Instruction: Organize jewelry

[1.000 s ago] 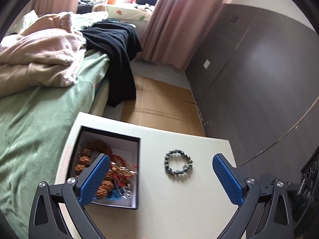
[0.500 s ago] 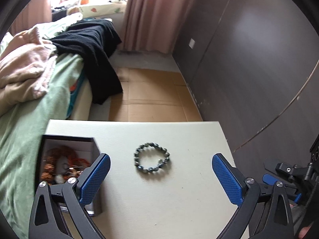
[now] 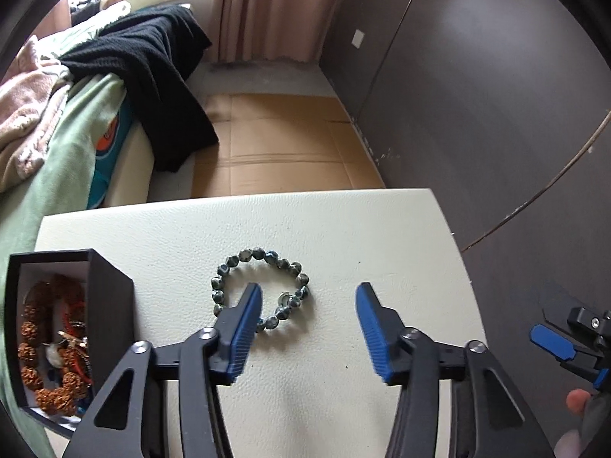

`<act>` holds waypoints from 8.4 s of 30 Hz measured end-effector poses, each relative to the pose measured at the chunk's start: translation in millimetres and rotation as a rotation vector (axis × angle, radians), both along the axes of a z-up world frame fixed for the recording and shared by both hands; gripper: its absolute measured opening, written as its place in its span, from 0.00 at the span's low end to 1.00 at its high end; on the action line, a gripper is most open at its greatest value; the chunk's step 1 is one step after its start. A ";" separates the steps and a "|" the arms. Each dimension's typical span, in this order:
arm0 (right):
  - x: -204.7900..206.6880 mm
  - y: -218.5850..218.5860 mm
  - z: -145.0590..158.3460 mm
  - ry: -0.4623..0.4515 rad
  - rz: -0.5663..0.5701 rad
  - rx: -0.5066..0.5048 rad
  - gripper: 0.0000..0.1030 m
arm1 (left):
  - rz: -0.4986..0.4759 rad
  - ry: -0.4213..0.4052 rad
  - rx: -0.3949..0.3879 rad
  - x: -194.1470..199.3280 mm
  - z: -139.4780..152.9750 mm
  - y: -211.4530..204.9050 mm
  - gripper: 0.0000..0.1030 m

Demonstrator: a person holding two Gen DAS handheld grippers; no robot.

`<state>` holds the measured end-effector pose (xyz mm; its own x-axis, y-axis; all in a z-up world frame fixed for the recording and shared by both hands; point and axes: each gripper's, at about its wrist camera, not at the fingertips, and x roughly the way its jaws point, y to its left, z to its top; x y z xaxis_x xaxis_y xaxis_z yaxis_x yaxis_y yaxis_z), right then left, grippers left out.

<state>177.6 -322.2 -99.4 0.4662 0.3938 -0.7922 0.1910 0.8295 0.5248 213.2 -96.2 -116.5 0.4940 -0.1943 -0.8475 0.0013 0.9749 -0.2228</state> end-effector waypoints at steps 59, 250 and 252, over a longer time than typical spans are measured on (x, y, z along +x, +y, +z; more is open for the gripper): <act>34.6 149.7 -36.6 -0.025 0.227 -0.189 0.42 | 0.188 -0.185 -0.275 -57.7 88.6 154.1 0.00; -141.5 115.8 94.8 -0.338 0.305 -0.223 1.00 | 0.138 -0.374 -0.001 -202.9 142.4 98.9 0.99; -141.5 115.2 94.9 -0.338 0.302 -0.221 1.00 | 0.141 -0.377 -0.002 -203.9 143.3 99.9 0.99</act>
<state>36.2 -207.1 -4.5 0.6023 0.3910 -0.6959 -0.2254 0.9197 0.3216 9.3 3.6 26.8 0.7923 -0.1039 -0.6012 -0.0506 0.9708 -0.2344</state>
